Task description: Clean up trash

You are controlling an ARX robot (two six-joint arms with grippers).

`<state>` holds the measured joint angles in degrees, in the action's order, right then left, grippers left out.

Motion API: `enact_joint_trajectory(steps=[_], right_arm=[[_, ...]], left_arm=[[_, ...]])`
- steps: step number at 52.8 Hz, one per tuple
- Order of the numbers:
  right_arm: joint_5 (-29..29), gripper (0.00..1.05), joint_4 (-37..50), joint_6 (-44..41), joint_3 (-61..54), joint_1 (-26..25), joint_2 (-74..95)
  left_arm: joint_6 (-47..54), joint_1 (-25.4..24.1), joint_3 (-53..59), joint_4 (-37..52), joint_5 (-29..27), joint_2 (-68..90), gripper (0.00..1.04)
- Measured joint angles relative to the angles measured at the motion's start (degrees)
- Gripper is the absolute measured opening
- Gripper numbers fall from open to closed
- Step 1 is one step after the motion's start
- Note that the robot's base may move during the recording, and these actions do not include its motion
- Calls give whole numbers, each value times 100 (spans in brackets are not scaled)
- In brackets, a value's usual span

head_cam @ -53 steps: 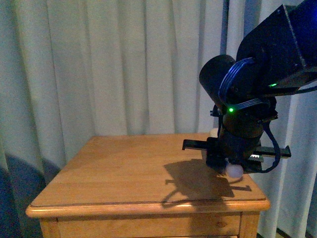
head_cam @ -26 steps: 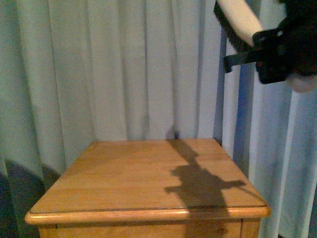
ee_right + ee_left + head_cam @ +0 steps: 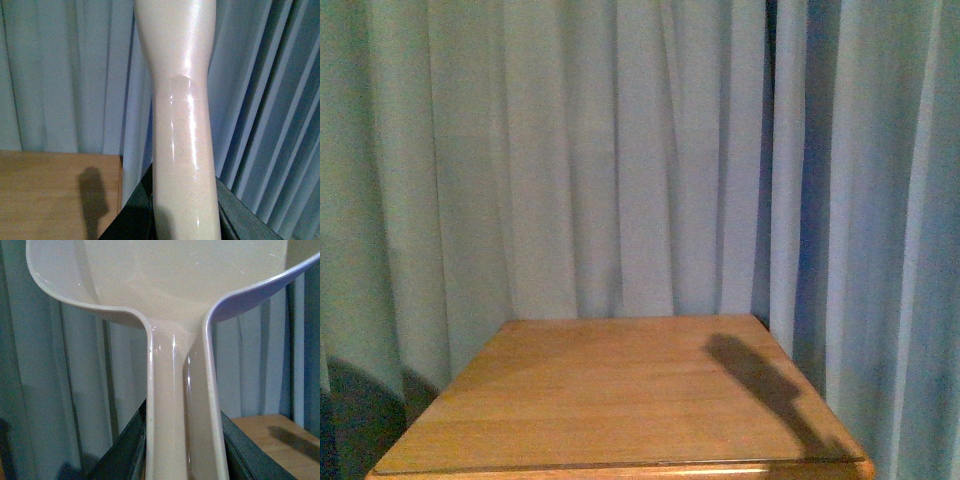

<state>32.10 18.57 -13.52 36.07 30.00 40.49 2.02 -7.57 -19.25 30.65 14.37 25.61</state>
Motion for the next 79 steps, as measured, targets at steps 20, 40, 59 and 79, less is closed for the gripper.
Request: enact_joint_trajectory(steps=[20, 40, 59, 79], right_arm=[[116, 19, -15, 42, -125, -98, -192], [-11, 19, -26, 39, -146, -74, -138], [87, 19, -26, 44, -166, -92, -164], [83, 19, -26, 44, -168, -98, -149]], left_arm=[[2, 2, 2, 0, 50, 2, 28], [0, -7, 31, -2, -42, -17, 28], [-7, -11, 39, -4, 0, -11, 28], [-4, -11, 39, -4, 0, -2, 28]])
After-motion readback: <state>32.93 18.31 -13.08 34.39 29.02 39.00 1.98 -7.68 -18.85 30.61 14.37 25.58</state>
